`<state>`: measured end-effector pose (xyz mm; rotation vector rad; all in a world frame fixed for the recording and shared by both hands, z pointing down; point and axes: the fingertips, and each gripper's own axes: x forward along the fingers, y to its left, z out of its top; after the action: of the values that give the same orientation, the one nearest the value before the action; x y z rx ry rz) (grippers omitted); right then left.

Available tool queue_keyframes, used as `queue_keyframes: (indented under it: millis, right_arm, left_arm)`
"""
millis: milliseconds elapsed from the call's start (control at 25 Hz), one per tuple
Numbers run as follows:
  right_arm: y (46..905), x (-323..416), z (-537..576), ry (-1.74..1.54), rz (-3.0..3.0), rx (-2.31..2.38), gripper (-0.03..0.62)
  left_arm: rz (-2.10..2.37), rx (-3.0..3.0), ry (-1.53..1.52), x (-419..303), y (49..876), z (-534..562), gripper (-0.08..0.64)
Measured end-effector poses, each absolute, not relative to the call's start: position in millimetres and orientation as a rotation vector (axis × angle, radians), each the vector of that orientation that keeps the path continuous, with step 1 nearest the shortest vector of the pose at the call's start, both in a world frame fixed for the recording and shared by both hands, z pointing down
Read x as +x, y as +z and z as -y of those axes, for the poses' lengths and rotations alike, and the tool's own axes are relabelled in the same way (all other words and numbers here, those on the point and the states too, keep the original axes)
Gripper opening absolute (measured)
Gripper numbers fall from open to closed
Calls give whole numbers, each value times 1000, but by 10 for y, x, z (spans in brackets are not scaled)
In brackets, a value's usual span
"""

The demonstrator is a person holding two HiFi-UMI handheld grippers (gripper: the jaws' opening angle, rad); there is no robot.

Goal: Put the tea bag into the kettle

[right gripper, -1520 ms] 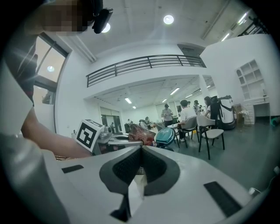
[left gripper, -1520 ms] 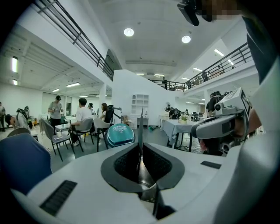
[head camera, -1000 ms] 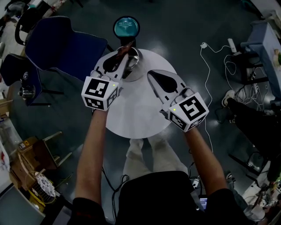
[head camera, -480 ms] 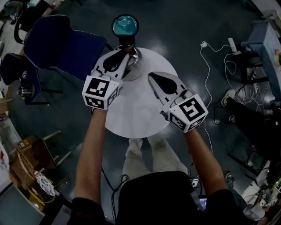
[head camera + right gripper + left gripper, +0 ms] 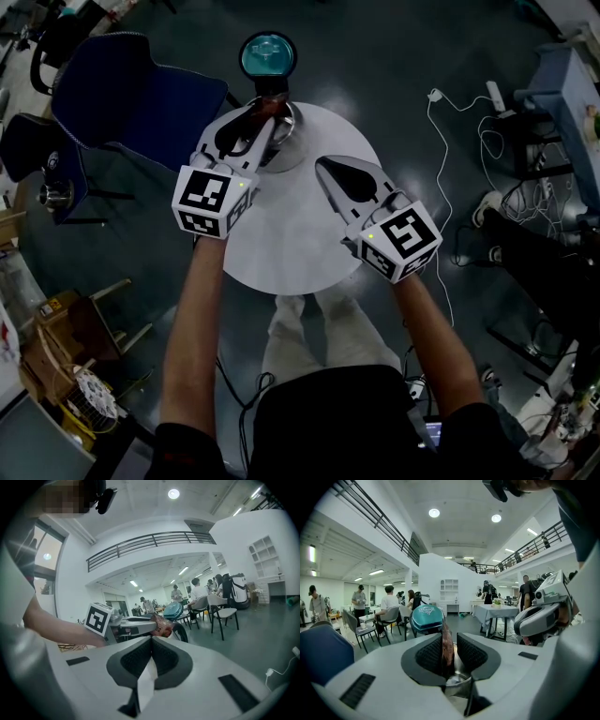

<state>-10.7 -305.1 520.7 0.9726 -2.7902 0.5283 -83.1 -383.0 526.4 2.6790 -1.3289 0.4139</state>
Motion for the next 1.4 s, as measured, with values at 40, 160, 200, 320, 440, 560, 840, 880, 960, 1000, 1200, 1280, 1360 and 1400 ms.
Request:
queue_keyframes:
  millis: [40,160,200,320,440,560,840,880,960,1000,1200,1280,1360,1400]
  right_arm:
    - [5212,-109,3047,532,2789,974,17]
    - [5216,-121,3042,539,2790,974,17]
    - [5216,-127,3041,539,2791,973,17]
    - [5217,-142,3032,541,2789,969,17]
    - [5222,-145,3027,543,2783,967,17]
    - [5242,-134,3036,547,2779,972,17]
    - [5297,-113,3072,551,2766,976,17]
    - [5302,-113,3071,551,2765,975,17]
    - [5307,-120,3071,551,2765,973,17]
    - [5307,-125,3074,551,2766,972,17]
    - [5322,-163,3090,556,2765,965,17]
    - [5338,-181,3085,559,2763,962,17]
    - [5352,-200,3076,559,2762,958,17]
    - [5357,-209,3073,559,2762,956,17]
  left_arm:
    - [1331,2686,416,-836,5235,3834,95]
    - [1347,2699,429,-854,5159,3852,95]
    - [1354,2701,434,-861,5139,3858,94]
    - [1356,2713,421,-859,5061,3870,87]
    - [1345,2721,406,-840,5016,3891,78]
    - [1331,2723,430,-816,5054,3919,78]
    - [1313,2726,448,-806,5101,3975,32]
    - [1311,2726,445,-809,5101,3975,29]
    - [1312,2729,437,-820,5093,3973,26]
    - [1315,2729,429,-828,5083,3976,23]
    - [1317,2748,341,-847,4982,3979,20]
    - [1310,2761,308,-840,4960,3960,20]
    - [1306,2771,283,-841,4952,3945,19]
    - [1305,2778,260,-842,4938,3940,18]
